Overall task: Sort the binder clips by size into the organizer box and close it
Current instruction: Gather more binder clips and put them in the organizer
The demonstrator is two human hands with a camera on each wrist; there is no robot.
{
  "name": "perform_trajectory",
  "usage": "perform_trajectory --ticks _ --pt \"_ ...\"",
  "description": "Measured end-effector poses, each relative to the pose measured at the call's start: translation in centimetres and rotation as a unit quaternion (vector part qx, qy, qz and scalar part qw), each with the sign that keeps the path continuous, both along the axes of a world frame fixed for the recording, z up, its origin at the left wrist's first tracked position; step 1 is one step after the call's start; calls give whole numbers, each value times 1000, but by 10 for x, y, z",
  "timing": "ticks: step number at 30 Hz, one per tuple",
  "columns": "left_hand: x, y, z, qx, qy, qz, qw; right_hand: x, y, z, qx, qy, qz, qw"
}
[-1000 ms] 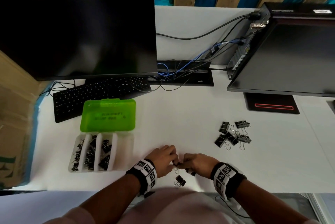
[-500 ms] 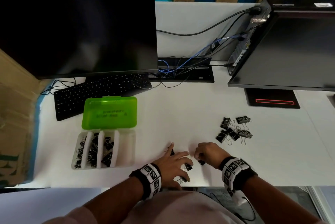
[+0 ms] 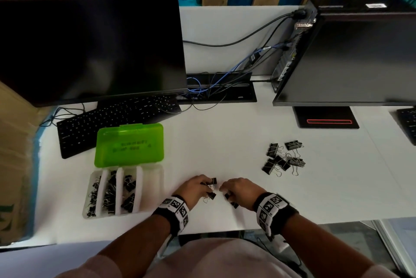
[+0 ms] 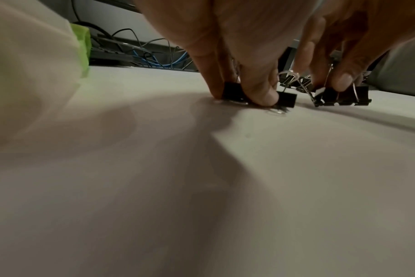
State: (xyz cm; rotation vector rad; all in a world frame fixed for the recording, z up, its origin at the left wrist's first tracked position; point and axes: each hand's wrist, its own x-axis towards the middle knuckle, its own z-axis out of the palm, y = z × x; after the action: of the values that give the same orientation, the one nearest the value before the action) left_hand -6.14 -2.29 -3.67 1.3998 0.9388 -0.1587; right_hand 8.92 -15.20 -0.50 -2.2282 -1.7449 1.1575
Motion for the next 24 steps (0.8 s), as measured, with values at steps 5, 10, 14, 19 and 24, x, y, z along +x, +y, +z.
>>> perform_trajectory --ticks 5,10,14,19,24 --pt "-4 5 5 186 44 -111 975 -12 12 1 -3 2 0 1000" --pt "-14 9 7 263 45 -185 946 -16 24 2 -12 -4 -9 1000" --pt "-25 7 12 321 6 -199 926 -17 45 6 -12 -9 -11 1000" --pt "-41 13 28 341 -41 -121 931 -20 73 4 -31 -80 3 996" --pt "-77 41 47 384 -40 22 922 -31 95 8 -43 -109 57 991"
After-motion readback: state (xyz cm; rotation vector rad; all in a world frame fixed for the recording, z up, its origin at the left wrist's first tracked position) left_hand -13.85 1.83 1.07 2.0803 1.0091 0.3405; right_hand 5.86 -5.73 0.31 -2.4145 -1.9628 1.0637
